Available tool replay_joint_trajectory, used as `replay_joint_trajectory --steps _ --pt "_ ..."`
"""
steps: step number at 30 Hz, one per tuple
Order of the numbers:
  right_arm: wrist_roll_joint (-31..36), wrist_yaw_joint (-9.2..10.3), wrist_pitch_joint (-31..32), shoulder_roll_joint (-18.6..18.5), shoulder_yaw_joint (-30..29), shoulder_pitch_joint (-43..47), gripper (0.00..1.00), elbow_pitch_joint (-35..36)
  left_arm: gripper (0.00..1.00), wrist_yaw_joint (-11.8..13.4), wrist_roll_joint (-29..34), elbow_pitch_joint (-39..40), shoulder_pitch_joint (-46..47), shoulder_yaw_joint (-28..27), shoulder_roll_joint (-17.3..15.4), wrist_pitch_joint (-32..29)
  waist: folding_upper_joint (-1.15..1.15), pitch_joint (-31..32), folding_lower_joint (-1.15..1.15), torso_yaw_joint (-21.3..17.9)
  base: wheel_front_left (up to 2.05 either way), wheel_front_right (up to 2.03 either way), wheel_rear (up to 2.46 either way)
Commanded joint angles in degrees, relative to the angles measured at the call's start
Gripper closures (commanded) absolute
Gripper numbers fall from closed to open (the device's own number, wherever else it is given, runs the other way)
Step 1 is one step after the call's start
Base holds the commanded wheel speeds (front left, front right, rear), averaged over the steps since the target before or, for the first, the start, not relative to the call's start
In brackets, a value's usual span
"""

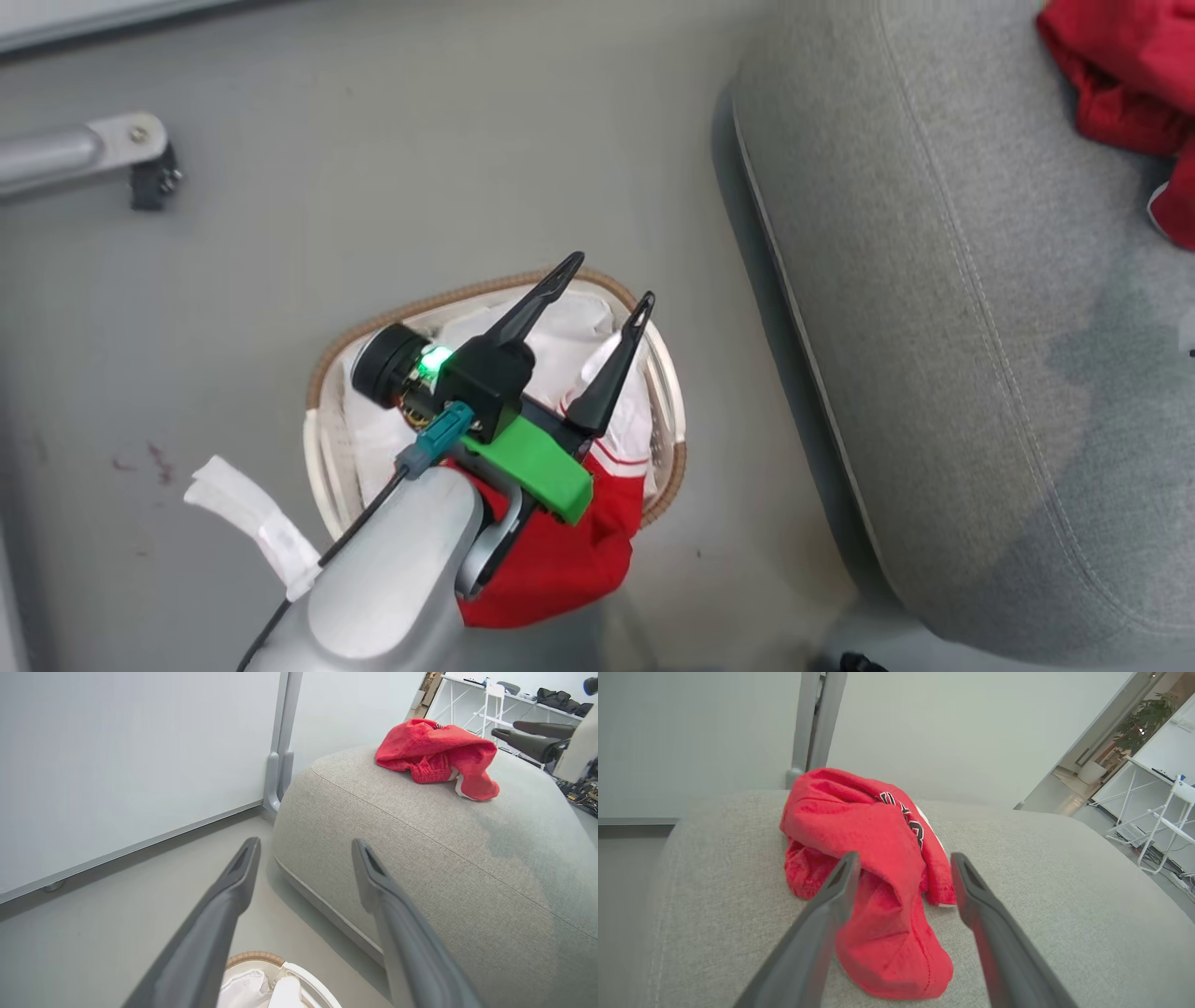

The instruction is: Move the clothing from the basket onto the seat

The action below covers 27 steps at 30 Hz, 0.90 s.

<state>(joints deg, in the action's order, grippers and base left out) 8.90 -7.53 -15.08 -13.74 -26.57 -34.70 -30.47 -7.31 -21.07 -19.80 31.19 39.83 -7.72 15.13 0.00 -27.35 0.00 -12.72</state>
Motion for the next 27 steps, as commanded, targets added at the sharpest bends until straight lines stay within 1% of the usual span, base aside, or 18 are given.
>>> replay_joint_trajectory --steps 1,7,10,17,21,25,27 --pt "-0.56 0.08 -0.14 -0.57 0.89 0.97 0.00 0.47 0.00 -0.26 -0.22 0.24 -1.87 -0.97 0.33 0.02 0.00 6.51 0.00 3.51 0.00 0.00 0.00" --pt "-1.98 0.08 -0.14 -1.52 5.72 -0.39 0.00 1.43 0.00 -0.26 0.08 1.69 -6.57 -7.21 1.51 0.01 0.00 11.65 0.00 6.02 0.00 0.00 0.00" --pt "-2.75 0.08 -0.14 -0.93 8.19 -0.52 0.00 2.22 0.00 -0.27 1.20 2.29 -8.85 -10.86 2.18 0.00 0.00 13.58 0.00 6.98 0.00 0.00 0.00" --pt "-5.78 0.08 -0.13 2.93 13.16 1.07 0.00 2.84 0.00 -0.27 3.34 3.60 -14.61 -20.52 3.41 0.01 0.00 17.89 0.00 9.30 0.00 0.00 0.00" --pt "-7.42 0.08 -0.14 6.48 15.19 3.49 0.00 3.88 0.00 -0.24 4.16 3.69 -17.76 -25.49 4.02 0.01 0.00 19.88 0.00 11.01 0.00 0.00 0.00" --pt "-9.21 0.08 -0.13 8.74 16.72 7.22 0.00 5.21 0.00 -0.23 5.23 3.52 -20.75 -29.52 4.41 0.01 0.00 21.50 0.00 12.65 0.00 0.00 0.00" --pt "-10.30 0.08 -0.13 9.66 16.51 9.34 0.00 6.23 0.00 -0.23 5.75 3.54 -22.08 -30.77 4.53 0.01 0.00 22.09 0.00 13.48 0.00 0.00 0.00"
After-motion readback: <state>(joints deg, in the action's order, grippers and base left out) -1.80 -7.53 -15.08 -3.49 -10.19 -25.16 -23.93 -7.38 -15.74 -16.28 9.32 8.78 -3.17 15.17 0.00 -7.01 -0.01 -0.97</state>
